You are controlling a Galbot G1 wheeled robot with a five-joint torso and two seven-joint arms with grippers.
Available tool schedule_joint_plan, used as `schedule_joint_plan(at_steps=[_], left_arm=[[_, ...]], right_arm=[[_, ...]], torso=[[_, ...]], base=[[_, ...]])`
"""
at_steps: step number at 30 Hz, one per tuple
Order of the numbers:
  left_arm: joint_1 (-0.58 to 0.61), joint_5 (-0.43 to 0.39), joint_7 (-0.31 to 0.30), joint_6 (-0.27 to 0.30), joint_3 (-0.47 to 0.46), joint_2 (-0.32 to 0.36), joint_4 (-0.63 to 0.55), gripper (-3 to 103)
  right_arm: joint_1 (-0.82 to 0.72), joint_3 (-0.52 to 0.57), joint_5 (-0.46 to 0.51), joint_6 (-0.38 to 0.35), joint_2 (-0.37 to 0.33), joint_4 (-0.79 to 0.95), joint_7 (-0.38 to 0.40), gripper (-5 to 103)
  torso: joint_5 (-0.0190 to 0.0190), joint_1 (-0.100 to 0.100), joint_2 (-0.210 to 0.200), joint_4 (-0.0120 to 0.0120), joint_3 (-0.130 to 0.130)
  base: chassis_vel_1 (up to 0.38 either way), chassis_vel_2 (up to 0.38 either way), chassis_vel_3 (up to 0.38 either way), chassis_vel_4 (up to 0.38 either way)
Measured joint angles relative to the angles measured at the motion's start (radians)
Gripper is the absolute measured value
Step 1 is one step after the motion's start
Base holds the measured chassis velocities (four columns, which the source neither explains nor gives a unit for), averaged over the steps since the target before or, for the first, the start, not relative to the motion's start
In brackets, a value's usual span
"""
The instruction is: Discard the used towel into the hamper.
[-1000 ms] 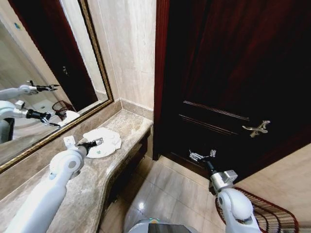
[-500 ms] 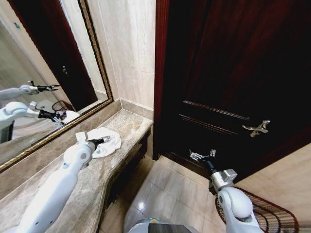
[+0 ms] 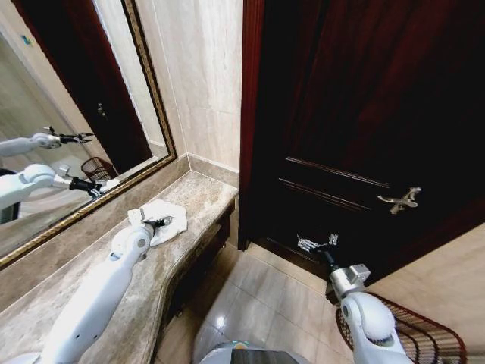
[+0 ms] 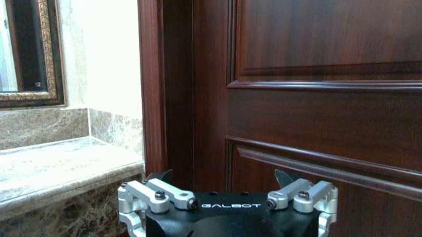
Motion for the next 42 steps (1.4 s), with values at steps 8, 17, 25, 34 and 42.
schedule_joint_plan(at_steps=[8,17,25,34,42], left_arm=[[0.01,0.004,0.002,-0.006,0.002,-0.003,-0.01,45],[0.023,0.011,0.002,-0.022,0.001,-0.006,-0.046,24],[0.063,0.051,0.022,-0.078,-0.035,-0.006,-0.116,12],[0.151,0.23,0.256,-0.35,-0.127,-0.001,-0.203,12],[0.231,0.452,0.494,-0.573,-0.158,-0.065,-0.273,12]], right_arm=[[0.0,0.0,0.0,0.004,0.0,-0.003,0.0,100],[-0.004,0.003,0.003,0.012,0.002,-0.004,0.001,100],[-0.009,0.005,0.004,0.019,0.003,-0.003,0.002,100],[-0.012,0.009,0.028,0.002,0.001,0.036,0.021,100],[-0.03,0.035,0.076,-0.031,-0.002,0.105,0.061,100]], torso=[[-0.0001,0.0,-0.001,0.0,-0.001],[-0.0006,-0.001,-0.002,-0.0003,-0.001],[-0.0007,-0.001,-0.002,-0.0003,-0.001],[-0.0002,-0.001,-0.003,-0.0001,-0.001],[-0.0003,-0.001,-0.003,-0.0001,-0.001]], base=[[0.0,0.0,0.0,0.0],[0.0,0.0,0.0,0.0],[0.0,0.0,0.0,0.0],[0.0,0.0,0.0,0.0],[0.0,0.0,0.0,0.0]])
